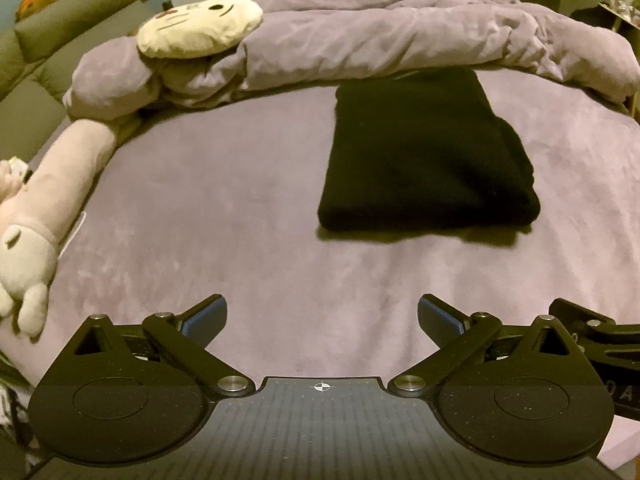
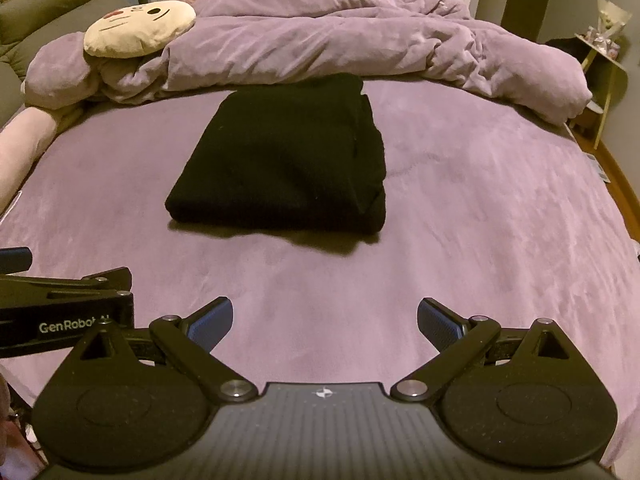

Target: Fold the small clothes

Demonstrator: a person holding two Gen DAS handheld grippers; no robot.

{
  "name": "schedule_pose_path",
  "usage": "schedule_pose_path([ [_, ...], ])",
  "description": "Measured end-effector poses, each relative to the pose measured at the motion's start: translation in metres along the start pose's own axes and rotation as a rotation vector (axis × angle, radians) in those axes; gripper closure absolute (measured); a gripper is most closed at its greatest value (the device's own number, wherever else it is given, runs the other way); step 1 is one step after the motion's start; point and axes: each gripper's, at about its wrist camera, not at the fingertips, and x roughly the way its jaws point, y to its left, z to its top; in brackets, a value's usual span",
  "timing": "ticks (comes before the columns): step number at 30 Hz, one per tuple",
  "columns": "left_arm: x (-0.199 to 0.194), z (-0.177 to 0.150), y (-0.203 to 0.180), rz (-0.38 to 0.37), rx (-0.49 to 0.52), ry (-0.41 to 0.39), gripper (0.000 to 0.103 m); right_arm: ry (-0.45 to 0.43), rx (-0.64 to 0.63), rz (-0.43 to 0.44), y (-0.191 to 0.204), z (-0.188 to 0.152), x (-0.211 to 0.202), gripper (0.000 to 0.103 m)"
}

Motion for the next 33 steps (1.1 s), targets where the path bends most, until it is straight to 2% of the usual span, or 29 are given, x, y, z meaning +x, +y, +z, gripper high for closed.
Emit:
schedule_pose_path([
  [33,0.014,0.006,0.003,-0.026,-0.008,0.024,0.000,0.005,0.020,0.009,-0.002,0.007,0.010,0.004],
])
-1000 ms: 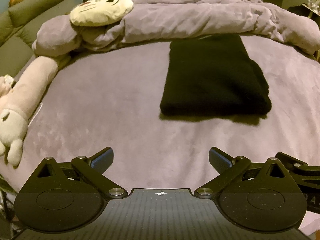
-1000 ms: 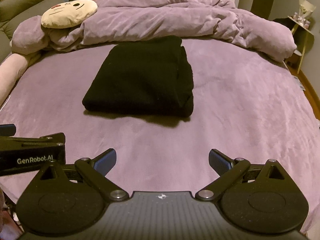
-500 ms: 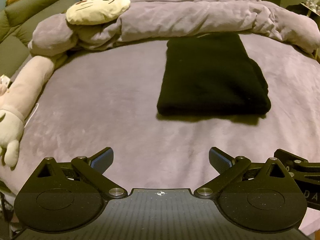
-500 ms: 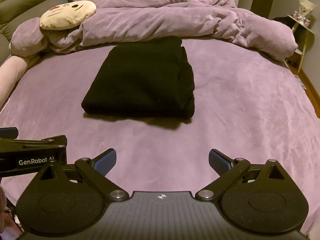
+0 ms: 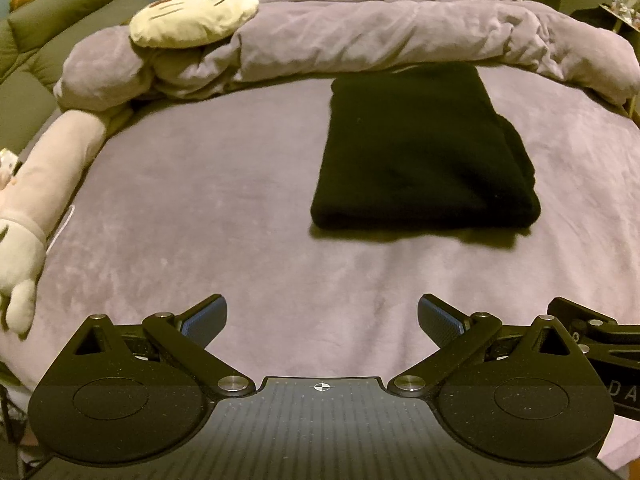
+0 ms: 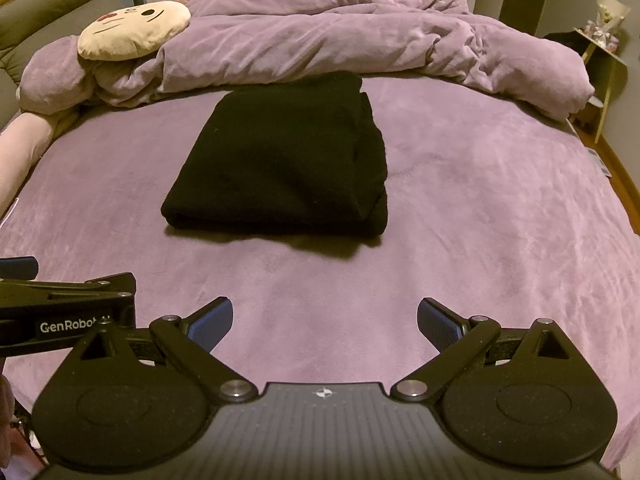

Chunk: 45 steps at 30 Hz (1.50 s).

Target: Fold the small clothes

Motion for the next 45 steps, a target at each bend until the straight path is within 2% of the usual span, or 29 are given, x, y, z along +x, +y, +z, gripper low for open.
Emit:
schedule_pose_path([
  [45,0.0066,-0.0032,-0.0083,-0.005,-0.005,0.024,0.000,0.020,0.009,0.009,-0.0039,-0.0029,0.0052,0.004],
])
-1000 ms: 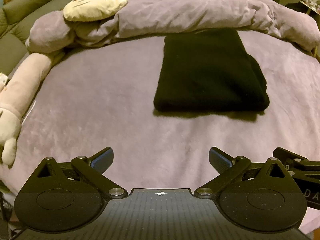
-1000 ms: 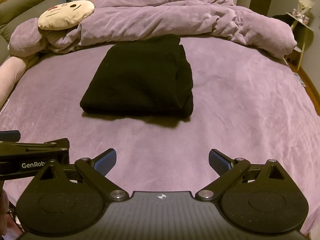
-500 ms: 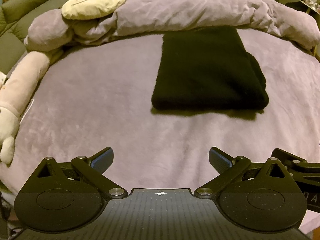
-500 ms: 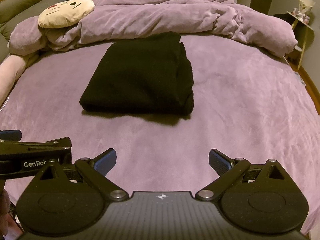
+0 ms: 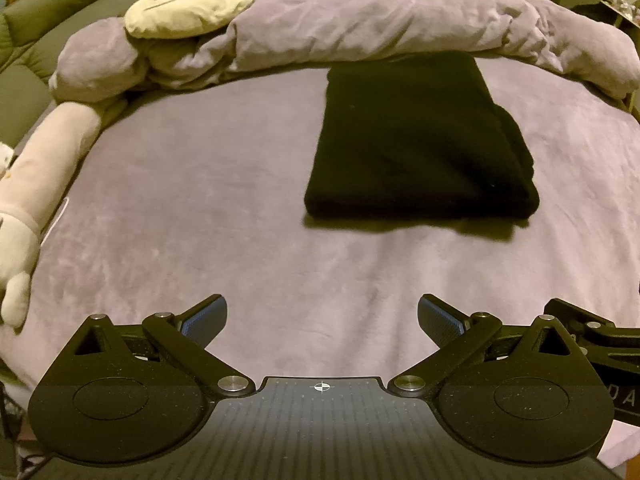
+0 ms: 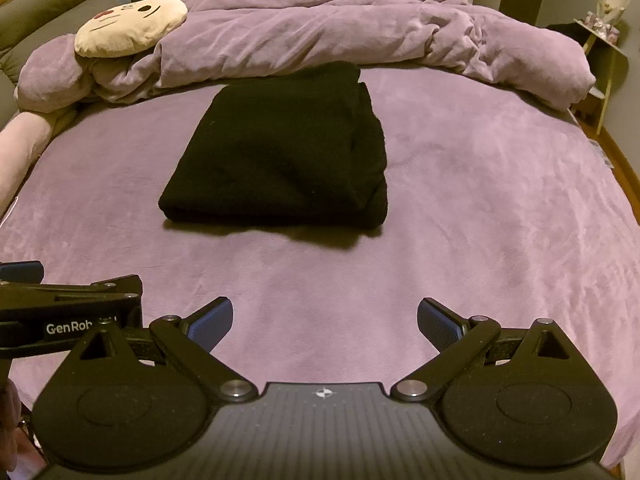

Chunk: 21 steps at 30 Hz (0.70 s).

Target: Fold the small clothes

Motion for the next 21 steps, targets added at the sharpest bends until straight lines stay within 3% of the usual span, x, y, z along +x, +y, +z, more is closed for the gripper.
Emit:
schedule_pose_path([
  [21,0.0003,-0.0007,-0.0002,-0.003,0.006,0.004,0.000,0.002,0.002,-0.001,-0.0002,-0.0001,0.0000,0.004],
])
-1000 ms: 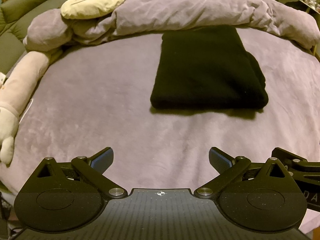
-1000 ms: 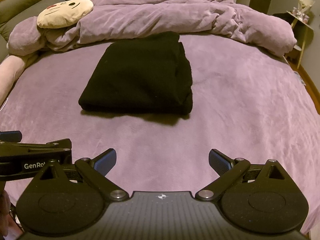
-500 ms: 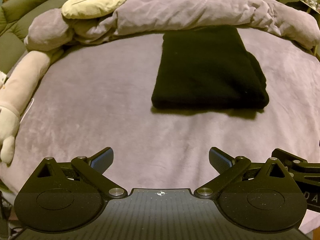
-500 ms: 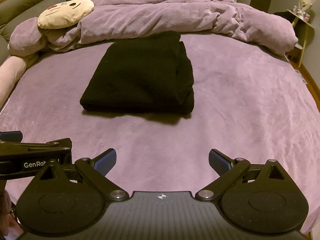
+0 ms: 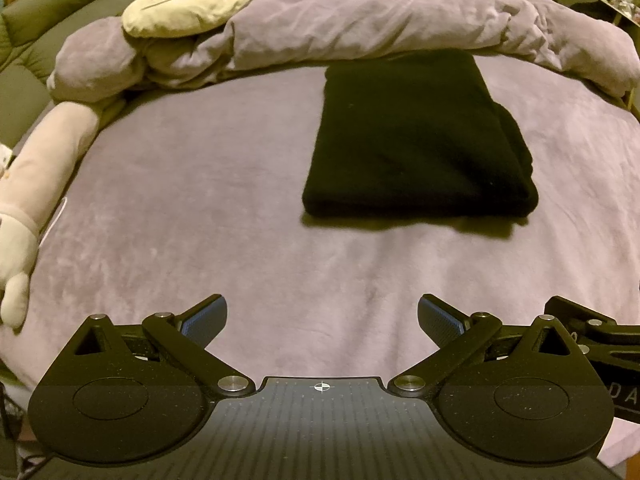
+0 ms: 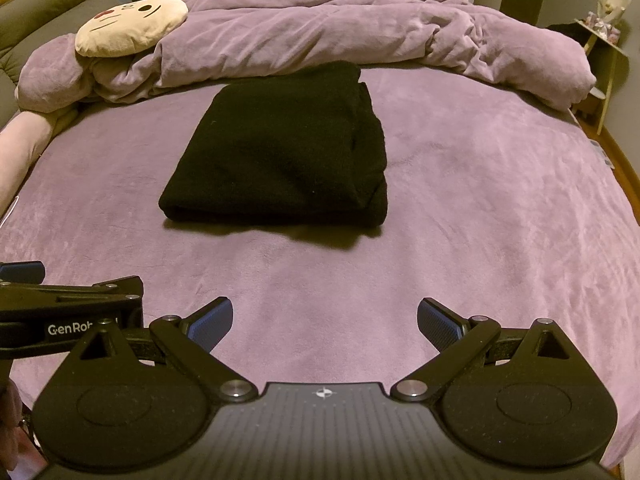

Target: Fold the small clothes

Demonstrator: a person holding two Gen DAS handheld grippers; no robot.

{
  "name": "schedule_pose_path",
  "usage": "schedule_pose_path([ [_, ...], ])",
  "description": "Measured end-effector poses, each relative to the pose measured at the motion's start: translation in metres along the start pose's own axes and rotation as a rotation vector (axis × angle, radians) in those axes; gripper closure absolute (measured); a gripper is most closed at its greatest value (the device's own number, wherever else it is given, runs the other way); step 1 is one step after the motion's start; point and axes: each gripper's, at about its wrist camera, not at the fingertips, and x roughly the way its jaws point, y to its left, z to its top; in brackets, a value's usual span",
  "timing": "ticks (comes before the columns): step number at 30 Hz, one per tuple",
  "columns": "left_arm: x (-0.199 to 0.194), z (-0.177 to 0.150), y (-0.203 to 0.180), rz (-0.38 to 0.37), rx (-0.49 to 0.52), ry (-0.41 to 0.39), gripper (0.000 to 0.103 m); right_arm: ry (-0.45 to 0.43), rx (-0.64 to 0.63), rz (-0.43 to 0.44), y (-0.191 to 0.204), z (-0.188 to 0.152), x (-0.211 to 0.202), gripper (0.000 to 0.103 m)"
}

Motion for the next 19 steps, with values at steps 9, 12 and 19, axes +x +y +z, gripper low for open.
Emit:
schedule_pose_path([
  [9,0.0003,0.0001,-0.0003,-0.001,0.003,-0.002,0.000,0.000,-0.001,0.000,0.0005,0.0000,0.0005,0.004],
  [12,0.0010,0.0010,0.0010,-0.010,-0.008,0.002,0.000,0.000,-0.001,0.001,-0.0017,0.0009,0.0012,0.004],
  [19,0.0018,-0.0001,0.0018,-0.031,-0.012,-0.010,0.000,0.002,0.000,0.006,-0.0065,0.0020,0.0017,0.004],
])
